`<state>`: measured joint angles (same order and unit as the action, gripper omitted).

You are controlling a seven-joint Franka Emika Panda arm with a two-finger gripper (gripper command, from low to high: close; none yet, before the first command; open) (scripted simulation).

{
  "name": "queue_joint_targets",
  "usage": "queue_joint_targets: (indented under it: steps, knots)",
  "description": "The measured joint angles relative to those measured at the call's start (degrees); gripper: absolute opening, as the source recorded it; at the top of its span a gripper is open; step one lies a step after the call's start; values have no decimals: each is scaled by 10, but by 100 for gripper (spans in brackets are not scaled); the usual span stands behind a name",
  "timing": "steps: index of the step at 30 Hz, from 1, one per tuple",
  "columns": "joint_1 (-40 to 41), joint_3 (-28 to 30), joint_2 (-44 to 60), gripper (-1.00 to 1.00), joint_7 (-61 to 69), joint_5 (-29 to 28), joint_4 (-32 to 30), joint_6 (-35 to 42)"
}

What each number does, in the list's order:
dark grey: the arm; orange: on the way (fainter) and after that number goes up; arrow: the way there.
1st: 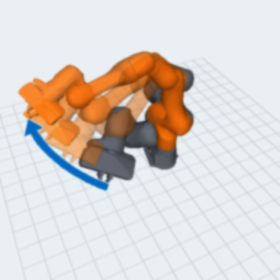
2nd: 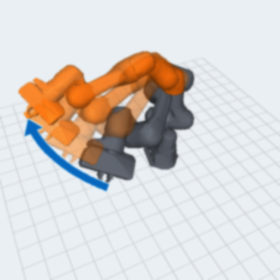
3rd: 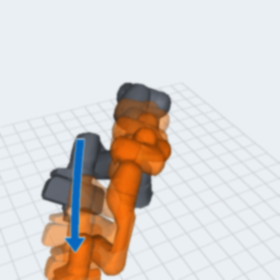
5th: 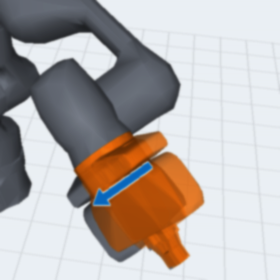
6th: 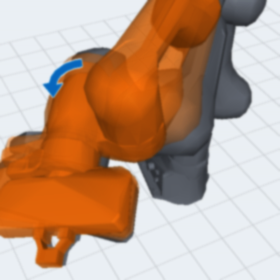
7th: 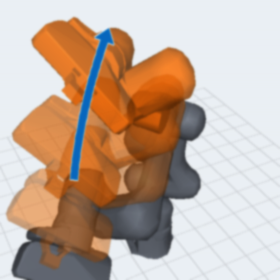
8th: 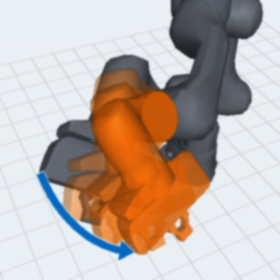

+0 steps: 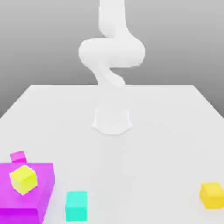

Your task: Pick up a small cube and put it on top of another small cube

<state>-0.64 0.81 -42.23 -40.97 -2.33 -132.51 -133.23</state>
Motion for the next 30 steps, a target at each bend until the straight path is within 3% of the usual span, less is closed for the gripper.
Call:
queue_joint_targets:
  steps: [9, 16, 23, 30]
  knots:
    - [-25, 46, 131, 0, 190, -68, -26, -50]
    - [-45, 94, 230, 0, 356, -91, -46, -90]
    - [-63, 141, 330, 0, 547, -78, -67, -134]
    - [-55, 156, 432, 0, 773, -17, -89, -180]
